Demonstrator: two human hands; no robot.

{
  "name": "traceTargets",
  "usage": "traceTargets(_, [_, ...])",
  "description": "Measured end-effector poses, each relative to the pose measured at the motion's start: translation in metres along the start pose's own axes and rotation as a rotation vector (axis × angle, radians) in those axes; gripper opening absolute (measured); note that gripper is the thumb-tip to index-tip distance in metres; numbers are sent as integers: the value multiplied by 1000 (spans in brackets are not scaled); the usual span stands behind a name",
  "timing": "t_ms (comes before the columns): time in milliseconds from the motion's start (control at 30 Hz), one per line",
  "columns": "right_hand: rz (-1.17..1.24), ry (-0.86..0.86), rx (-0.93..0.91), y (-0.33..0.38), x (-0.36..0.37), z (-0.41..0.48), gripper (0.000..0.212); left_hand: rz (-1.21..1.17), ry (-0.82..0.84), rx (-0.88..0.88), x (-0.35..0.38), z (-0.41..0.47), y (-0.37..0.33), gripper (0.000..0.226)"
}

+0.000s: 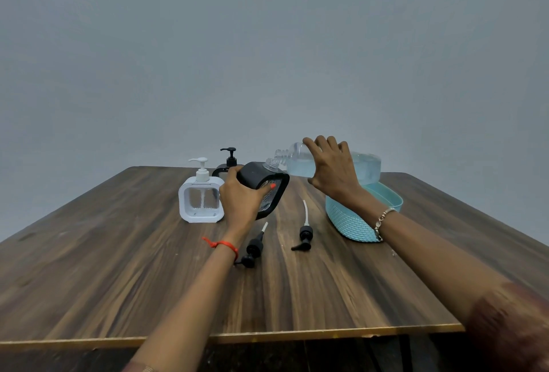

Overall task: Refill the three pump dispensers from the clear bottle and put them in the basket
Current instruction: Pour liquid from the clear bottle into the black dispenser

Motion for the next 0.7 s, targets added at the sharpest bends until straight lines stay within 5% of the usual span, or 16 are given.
traceTargets(700, [-17, 11, -11, 5, -1, 0, 67, -39, 5, -11, -5, -4, 0, 62])
Point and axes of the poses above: each hand's wrist, its own z-axis towards the middle knuckle, its own x-axis out of the palm, y = z × x, the point moved 4 cm from there along z, towards the middle knuckle, and after that the axes turned 3 degrees about x, right-handed, at the moved point
